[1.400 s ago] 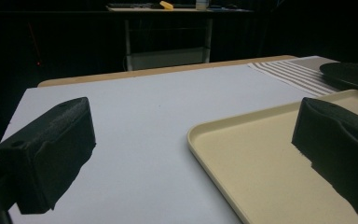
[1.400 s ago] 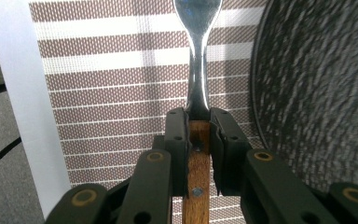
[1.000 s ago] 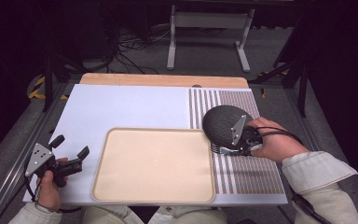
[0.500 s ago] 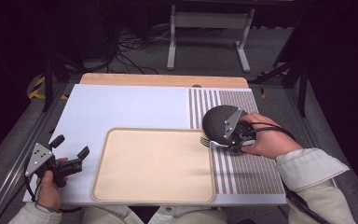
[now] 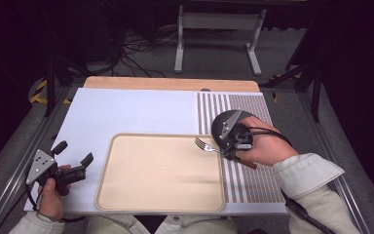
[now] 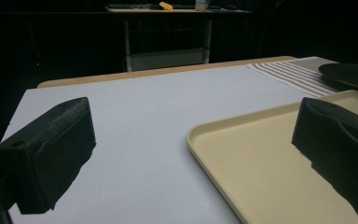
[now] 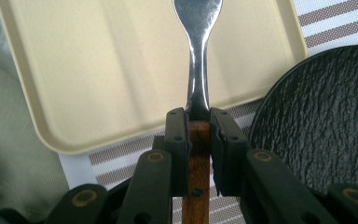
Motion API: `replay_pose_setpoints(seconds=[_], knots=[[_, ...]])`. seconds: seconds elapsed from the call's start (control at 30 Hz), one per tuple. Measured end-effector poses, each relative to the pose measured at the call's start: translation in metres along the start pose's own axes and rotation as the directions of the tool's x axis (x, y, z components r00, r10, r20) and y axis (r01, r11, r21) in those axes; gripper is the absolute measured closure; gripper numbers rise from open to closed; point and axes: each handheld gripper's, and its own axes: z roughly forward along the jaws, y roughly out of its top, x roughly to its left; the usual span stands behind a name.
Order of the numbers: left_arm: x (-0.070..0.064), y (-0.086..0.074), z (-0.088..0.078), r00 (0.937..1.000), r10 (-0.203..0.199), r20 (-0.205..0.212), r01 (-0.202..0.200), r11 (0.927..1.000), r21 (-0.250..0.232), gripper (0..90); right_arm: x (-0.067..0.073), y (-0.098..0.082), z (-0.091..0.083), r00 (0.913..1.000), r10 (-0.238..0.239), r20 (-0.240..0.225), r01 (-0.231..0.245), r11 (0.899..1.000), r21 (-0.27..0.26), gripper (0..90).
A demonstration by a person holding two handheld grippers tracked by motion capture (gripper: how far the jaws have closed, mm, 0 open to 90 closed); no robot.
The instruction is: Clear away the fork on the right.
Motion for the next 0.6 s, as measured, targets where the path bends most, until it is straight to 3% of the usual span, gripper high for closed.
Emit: replay_pose_setpoints(seconds=[0.17, 0.27, 0.37, 0.43, 0.5, 0.6], knots=[[0.000, 0.000, 0.000, 1.0000, -0.002, 0.000, 0.002, 1.0000, 0.000, 0.0, 0.002, 0.006, 0.004, 0.9982, 0.059, -0.003, -0.059, 0.998, -0.011, 78.0], [0.000, 0.000, 0.000, 1.0000, -0.001, 0.001, 0.001, 1.0000, 0.001, 0.0, 0.004, 0.012, 0.010, 0.9873, 0.158, -0.009, -0.159, 0.987, -0.027, 78.0], [0.001, 0.000, 0.000, 1.0000, -0.002, -0.001, 0.002, 1.0000, -0.001, 0.0, 0.005, 0.016, 0.013, 0.9820, 0.189, -0.003, -0.189, 0.981, -0.039, 78.0], [0.001, 0.000, 0.000, 1.0000, -0.003, -0.001, 0.003, 1.0000, -0.002, 0.0, 0.007, 0.020, 0.016, 0.9726, 0.233, -0.008, -0.233, 0.971, -0.053, 78.0], [0.001, 0.000, 0.000, 1.0000, -0.002, -0.001, 0.002, 1.0000, -0.002, 0.0, 0.007, 0.021, 0.016, 0.9699, 0.243, -0.011, -0.244, 0.968, -0.057, 78.1], [0.001, 0.000, 0.000, 1.0000, -0.003, 0.000, 0.003, 1.0000, -0.003, 0.0, 0.009, 0.026, 0.021, 0.9484, 0.315, -0.033, -0.317, 0.946, -0.068, 78.1]])
